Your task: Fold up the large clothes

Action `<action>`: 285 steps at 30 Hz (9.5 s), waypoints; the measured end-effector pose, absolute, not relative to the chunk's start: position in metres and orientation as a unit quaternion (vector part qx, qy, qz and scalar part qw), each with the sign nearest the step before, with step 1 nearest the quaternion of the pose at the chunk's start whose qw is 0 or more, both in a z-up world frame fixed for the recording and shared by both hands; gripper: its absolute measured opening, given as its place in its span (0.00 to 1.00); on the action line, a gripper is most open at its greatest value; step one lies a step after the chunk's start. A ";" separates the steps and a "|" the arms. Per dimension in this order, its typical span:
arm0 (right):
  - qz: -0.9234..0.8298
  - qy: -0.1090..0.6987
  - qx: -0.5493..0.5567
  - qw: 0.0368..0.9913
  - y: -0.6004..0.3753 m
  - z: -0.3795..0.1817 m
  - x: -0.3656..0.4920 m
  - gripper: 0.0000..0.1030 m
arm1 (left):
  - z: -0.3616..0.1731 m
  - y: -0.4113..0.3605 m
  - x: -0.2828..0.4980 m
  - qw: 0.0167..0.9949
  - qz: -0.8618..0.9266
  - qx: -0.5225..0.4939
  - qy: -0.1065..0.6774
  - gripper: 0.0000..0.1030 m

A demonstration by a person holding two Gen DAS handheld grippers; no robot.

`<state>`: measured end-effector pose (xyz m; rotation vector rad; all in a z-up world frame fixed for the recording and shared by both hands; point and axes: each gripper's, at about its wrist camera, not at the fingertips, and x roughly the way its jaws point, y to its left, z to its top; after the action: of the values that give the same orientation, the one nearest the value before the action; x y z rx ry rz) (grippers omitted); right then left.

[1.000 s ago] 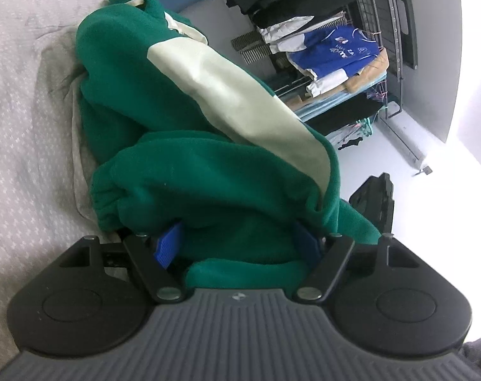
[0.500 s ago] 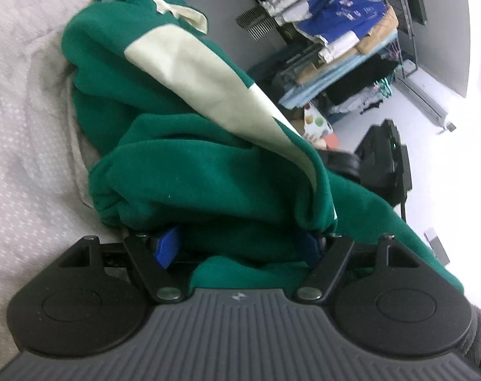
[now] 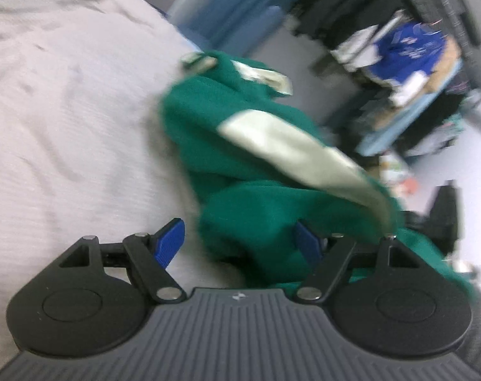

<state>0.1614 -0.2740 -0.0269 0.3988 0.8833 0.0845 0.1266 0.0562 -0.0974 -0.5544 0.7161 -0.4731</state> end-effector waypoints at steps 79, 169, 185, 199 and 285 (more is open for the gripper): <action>0.283 0.383 0.064 0.877 -0.088 -0.052 0.174 0.22 | 0.026 0.431 0.383 0.915 0.271 -0.190 0.231 0.26; -0.083 0.640 0.184 0.742 -0.264 -0.040 0.073 0.51 | -0.120 0.124 0.101 0.745 -0.297 -0.180 0.569 0.93; 0.002 0.500 0.216 0.839 -0.278 0.016 -0.027 0.16 | -0.051 0.179 0.011 0.776 -0.184 -0.336 0.501 0.22; -0.018 0.546 0.226 0.806 -0.313 -0.018 -0.062 0.09 | -0.048 0.200 -0.012 0.763 -0.059 -0.290 0.574 0.24; 0.063 0.243 0.062 0.966 -0.212 0.078 0.007 0.98 | 0.044 0.024 0.005 0.967 -0.110 -0.018 0.227 0.92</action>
<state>0.0072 -0.2120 0.0781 0.1256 0.4925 0.1280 0.0050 0.0244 0.0445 -0.0365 0.4598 -0.2222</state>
